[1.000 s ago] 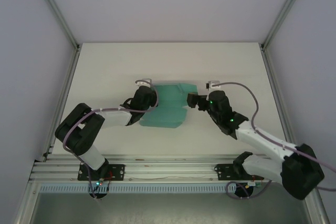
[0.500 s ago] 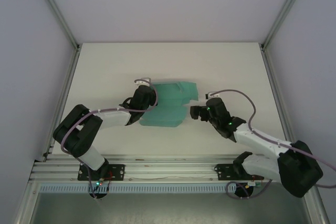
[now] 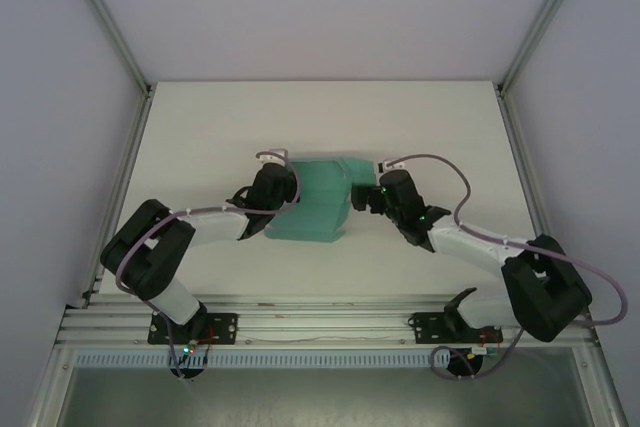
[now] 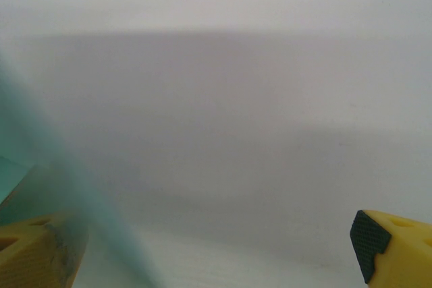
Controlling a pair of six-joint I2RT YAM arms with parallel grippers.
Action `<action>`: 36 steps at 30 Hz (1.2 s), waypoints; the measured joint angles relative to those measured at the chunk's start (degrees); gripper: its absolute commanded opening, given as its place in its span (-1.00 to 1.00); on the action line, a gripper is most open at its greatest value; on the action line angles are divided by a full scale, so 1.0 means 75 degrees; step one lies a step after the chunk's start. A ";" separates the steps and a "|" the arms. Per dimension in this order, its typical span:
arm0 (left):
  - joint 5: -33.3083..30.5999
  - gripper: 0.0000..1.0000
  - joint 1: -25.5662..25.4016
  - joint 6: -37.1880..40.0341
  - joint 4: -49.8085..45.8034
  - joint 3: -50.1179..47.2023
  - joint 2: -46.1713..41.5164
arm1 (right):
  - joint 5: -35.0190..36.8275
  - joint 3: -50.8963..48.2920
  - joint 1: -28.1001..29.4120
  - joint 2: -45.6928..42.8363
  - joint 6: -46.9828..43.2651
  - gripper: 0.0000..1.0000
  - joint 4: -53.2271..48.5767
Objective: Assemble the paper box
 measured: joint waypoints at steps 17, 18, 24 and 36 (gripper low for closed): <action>0.0283 -1.00 0.0000 0.0105 0.0108 -0.0026 0.0020 | -0.0239 0.0536 0.0055 0.1061 -0.0714 1.00 0.0353; 0.0280 -1.00 0.0000 0.0087 0.0105 -0.0026 0.0038 | -0.0230 0.0562 0.0082 0.1183 -0.0717 0.99 0.0411; 0.0277 -1.00 0.0003 0.0047 0.0093 -0.0006 0.0125 | -0.0213 0.0863 0.0201 0.1553 -0.0720 0.99 0.0589; 0.0076 -1.00 0.0117 -0.0009 0.0064 0.0050 0.0134 | -0.0589 0.0061 0.0154 -0.1451 -0.0880 1.00 -0.0478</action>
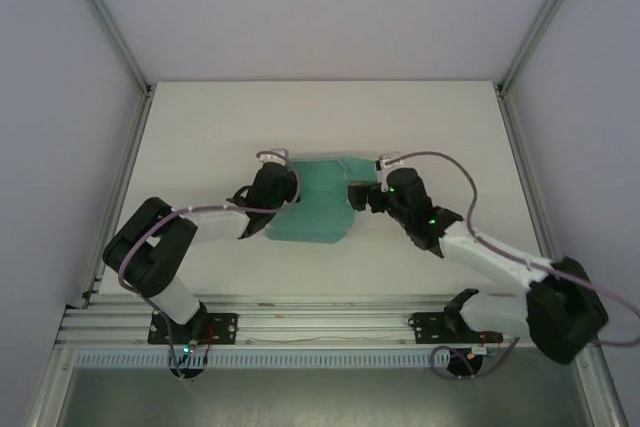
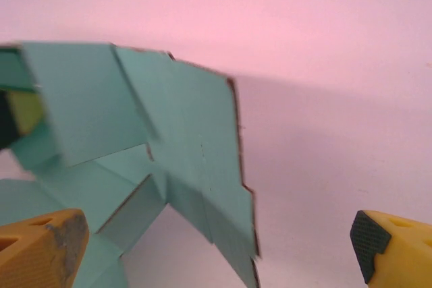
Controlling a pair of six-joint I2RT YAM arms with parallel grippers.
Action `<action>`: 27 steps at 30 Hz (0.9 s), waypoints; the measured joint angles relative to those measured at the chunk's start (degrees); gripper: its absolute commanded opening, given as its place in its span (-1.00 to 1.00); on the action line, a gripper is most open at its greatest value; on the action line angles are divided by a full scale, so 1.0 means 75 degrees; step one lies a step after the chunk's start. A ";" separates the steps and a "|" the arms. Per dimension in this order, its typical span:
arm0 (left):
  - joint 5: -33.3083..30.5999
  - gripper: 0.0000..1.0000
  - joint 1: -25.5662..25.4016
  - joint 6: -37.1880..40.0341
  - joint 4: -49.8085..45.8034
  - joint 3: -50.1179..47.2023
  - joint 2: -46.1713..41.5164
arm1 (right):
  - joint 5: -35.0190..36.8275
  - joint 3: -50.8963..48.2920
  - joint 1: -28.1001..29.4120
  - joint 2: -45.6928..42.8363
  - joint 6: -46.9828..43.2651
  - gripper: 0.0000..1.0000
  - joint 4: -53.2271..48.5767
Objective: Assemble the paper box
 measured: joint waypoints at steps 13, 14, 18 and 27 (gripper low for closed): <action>0.0265 -1.00 0.0210 0.0152 0.0017 -0.0006 -0.0009 | -0.3905 -0.0087 -0.3523 -0.1148 0.0592 0.56 -0.0801; 0.0291 -1.00 0.0210 0.0154 0.0017 -0.0009 -0.0012 | -0.4331 -0.0026 -0.3657 -0.0825 0.0597 0.51 -0.0839; 0.0402 -1.00 0.0210 0.0189 0.0050 -0.0029 -0.0050 | -0.5858 0.0297 -0.3771 0.0338 0.0082 0.23 -0.1003; 0.0580 -1.00 0.0210 0.0283 0.0096 -0.0029 -0.0082 | -0.7705 0.0863 -0.3771 0.1483 -0.0953 -0.09 -0.1105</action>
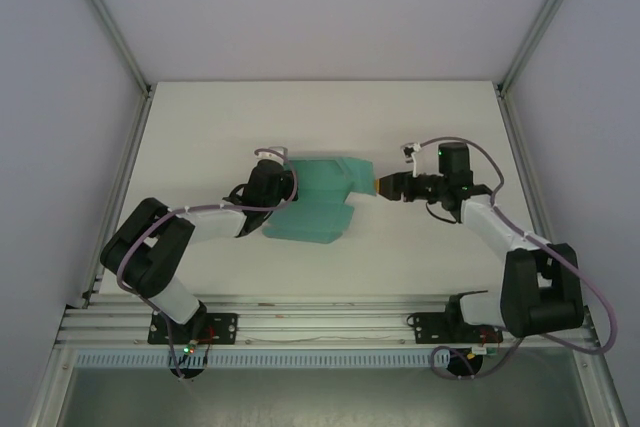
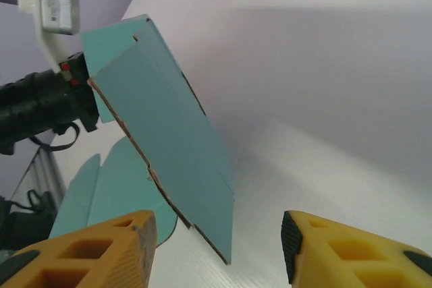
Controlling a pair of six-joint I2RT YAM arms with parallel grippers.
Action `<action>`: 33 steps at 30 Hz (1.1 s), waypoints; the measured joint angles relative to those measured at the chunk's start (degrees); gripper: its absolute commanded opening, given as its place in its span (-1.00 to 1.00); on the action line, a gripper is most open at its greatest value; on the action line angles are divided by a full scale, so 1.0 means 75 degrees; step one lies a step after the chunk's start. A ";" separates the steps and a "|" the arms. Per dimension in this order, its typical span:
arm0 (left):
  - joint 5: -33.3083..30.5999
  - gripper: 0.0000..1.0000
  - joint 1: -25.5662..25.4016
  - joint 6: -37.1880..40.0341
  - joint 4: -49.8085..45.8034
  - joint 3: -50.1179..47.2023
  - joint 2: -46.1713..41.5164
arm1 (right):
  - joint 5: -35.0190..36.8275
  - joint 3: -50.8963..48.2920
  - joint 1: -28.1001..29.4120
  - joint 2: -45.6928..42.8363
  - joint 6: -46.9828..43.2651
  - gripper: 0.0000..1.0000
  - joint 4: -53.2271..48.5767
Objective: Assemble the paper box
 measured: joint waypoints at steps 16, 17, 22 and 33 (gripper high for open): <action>0.0026 -1.00 0.0000 0.0044 0.0009 0.0000 0.0009 | -0.0530 0.0513 0.1102 0.0481 -0.0542 -0.03 -0.0160; 0.0029 -1.00 0.0000 0.0044 0.0020 0.0000 0.0020 | -0.0530 0.0513 0.1183 0.0481 -0.0495 0.01 -0.0122; 0.0041 -1.00 0.0000 0.0041 0.0146 0.0000 0.0093 | -0.0557 0.0612 0.1757 0.0749 -0.0090 0.12 0.0466; -0.0055 -1.00 0.0117 0.0041 0.0169 -0.0020 0.0108 | 0.0131 0.1655 0.2136 0.2410 0.0729 0.09 0.1186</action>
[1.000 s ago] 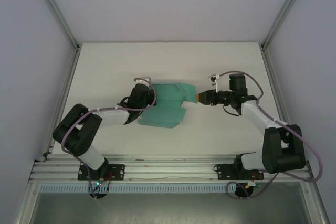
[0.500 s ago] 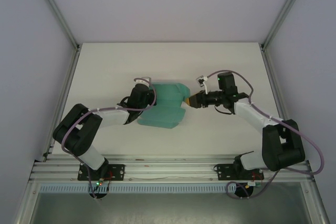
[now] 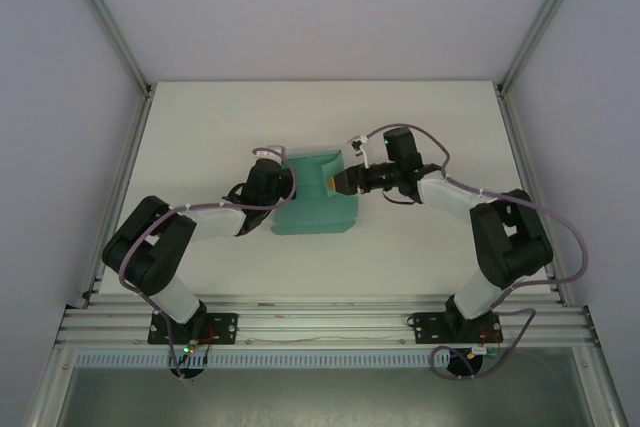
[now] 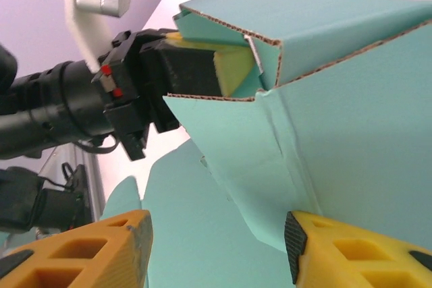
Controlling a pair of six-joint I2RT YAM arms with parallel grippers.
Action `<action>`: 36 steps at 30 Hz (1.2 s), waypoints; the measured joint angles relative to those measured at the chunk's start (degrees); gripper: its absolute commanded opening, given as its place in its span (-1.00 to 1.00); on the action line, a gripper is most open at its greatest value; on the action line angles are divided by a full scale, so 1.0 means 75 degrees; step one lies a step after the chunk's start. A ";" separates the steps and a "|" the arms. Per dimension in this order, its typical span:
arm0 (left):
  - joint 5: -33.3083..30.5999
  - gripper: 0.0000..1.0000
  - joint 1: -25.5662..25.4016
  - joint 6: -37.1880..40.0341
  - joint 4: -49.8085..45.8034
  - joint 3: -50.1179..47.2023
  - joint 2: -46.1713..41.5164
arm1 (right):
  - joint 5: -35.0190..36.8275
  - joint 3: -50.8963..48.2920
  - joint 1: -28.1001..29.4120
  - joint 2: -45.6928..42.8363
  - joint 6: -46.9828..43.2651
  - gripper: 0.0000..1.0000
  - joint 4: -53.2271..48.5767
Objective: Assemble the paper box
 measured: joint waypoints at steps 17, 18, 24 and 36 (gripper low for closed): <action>-0.0117 -1.00 -0.0038 0.0003 0.0009 -0.0067 -0.0009 | 0.1821 -0.1049 -0.0344 -0.2891 -0.0428 0.37 -0.1134; -0.0117 -1.00 -0.0038 0.0000 0.0009 -0.0073 -0.0009 | 0.1859 -0.1134 -0.0478 -0.3010 -0.0449 0.38 -0.1172; -0.0090 -1.00 -0.0038 0.0000 0.0058 -0.0082 -0.0009 | 0.1906 -0.1492 -0.1341 -0.3188 -0.0525 0.28 -0.1323; 0.0026 -1.00 -0.0038 0.0000 0.0119 -0.0082 -0.0009 | 0.1113 -0.0431 -0.0708 -0.1256 -0.1323 0.11 -0.1871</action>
